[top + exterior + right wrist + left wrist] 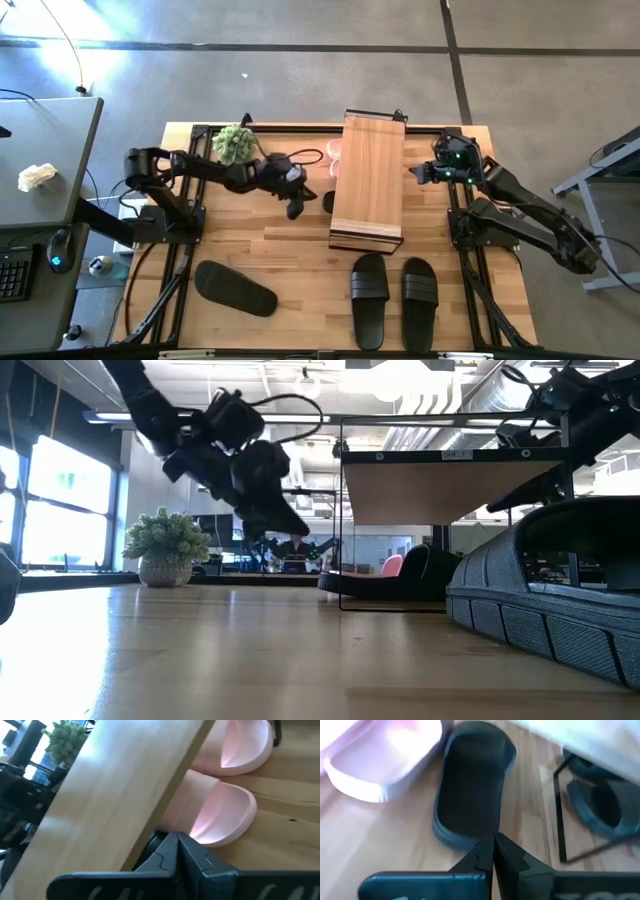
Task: Pick and place slides into the shelf
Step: Adjust the slippers under the shelf
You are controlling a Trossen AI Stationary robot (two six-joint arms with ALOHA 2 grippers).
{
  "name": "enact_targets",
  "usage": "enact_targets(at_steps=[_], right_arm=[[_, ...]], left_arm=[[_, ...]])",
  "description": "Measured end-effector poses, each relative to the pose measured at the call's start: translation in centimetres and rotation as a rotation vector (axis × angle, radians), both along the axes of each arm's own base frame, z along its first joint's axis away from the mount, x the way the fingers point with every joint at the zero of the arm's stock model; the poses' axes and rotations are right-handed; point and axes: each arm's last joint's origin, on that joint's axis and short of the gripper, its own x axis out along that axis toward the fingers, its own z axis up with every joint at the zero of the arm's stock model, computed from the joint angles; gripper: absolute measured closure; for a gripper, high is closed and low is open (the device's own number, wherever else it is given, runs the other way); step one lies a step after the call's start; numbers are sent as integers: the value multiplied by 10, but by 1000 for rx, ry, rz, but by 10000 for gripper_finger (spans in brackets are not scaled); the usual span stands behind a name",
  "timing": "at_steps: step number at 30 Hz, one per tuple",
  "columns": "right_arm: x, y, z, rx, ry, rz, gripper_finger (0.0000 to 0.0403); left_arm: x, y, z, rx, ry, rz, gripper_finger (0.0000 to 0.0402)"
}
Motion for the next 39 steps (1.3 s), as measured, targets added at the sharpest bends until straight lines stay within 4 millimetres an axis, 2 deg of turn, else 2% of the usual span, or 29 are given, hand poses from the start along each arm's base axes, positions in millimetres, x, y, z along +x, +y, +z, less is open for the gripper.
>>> enact_targets(at_steps=[5, 9, 13, 17, 20, 23, 25, 30, 39], right_arm=[[0, 2, 1, 1, -17, 23, 403], [2, 4, 1, -10, -11, 58, 403], [7, 13, 5, 9, -39, 173, 403], [13, 27, 30, -5, -43, 288, 403], [20, 37, 58, -63, -71, 371, 403], [32, 48, 71, -19, -72, 459, 403], [45, 55, 73, 22, -53, 515, 403], [75, 71, 66, 41, 64, 587, 403], [117, 90, 62, 51, 154, 696, 403]], left_arm=[[-5, -4, -22, 6, 137, -10, 402], [2, -6, -26, 35, 101, -21, 402], [5, -12, -35, 26, 126, -43, 402], [9, -19, -43, 17, 139, -51, 402], [16, -20, -44, 24, 116, -24, 402], [25, -18, -46, 13, 114, -6, 402], [32, -16, -49, -3, 124, 3, 402], [45, -11, -52, -20, 171, 17, 402], [47, -8, -51, 21, 166, 68, 402]])
